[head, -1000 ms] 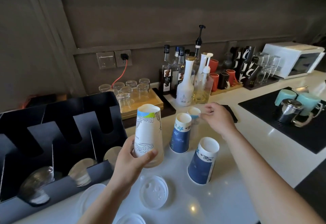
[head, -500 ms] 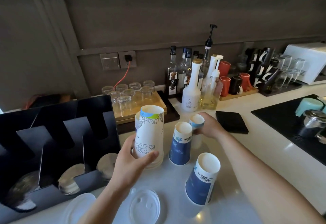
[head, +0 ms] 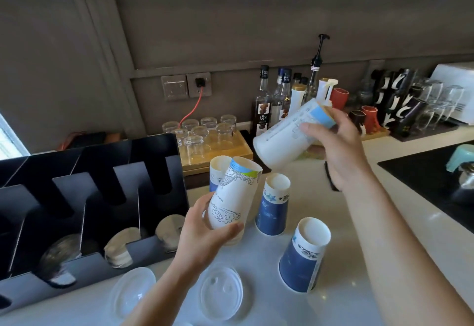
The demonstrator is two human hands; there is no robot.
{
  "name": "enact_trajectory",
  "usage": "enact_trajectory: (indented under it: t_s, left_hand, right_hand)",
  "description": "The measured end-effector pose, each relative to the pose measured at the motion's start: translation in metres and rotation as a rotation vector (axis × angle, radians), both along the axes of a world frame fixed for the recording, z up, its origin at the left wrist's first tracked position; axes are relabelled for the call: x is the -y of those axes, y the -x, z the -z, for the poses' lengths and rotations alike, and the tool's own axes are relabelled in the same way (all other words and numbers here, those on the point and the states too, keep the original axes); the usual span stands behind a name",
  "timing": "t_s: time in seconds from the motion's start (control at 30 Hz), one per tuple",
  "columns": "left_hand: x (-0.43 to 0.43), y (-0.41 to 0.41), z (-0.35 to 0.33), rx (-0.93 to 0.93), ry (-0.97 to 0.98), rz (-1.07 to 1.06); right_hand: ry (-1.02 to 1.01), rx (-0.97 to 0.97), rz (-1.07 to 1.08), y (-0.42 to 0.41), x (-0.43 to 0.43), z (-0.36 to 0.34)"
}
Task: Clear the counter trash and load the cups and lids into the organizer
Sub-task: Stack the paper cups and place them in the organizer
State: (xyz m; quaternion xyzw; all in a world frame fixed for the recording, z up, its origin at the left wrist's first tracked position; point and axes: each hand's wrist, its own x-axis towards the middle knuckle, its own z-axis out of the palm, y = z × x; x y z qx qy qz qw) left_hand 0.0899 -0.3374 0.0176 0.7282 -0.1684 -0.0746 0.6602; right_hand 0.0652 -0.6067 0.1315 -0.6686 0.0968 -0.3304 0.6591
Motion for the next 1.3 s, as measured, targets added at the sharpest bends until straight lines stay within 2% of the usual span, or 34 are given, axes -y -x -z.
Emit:
enact_trajectory:
  t_s: [0.27, 0.37, 0.47, 0.67, 0.73, 0.87, 0.93, 1.07, 1.2, 1.3]
  left_hand:
    - [-0.015, 0.000, -0.004, 0.044, -0.064, -0.032]
    - [-0.021, 0.000, -0.012, 0.065, -0.046, -0.008]
    - [-0.030, 0.003, -0.016, 0.033, 0.112, -0.003]
    - [-0.045, 0.006, -0.016, -0.197, 0.573, 0.088]
    - [-0.049, 0.011, -0.022, -0.285, 0.620, 0.064]
    - [-0.056, 0.014, -0.030, -0.436, 0.707, -0.140]
    - [-0.062, 0.017, -0.032, -0.407, 0.606, -0.149]
    - [-0.080, 0.017, -0.036, -0.467, 0.691, -0.156]
    - [-0.104, 0.012, -0.044, -0.433, 0.733, -0.199]
    - [-0.130, 0.007, -0.050, -0.374, 0.693, -0.209]
  right_hand:
    - [-0.125, -0.042, -0.211, 0.005, -0.050, 0.009]
    - [-0.112, -0.060, -0.267, 0.010, -0.067, 0.019]
    - [-0.105, -0.079, -0.293, 0.016, -0.087, 0.034]
    - [-0.239, -0.053, -0.339, 0.023, -0.122, 0.055]
    - [-0.246, -0.046, -0.348, 0.024, -0.129, 0.058]
    - [-0.236, -0.011, -0.389, 0.021, -0.143, 0.069]
    - [-0.208, -0.017, -0.413, 0.018, -0.153, 0.075]
    - [-0.139, -0.024, -0.393, 0.012, -0.179, 0.081]
    - [-0.116, -0.012, -0.395, 0.001, -0.205, 0.076]
    - [-0.148, -0.012, -0.410, -0.007, -0.226, 0.067]
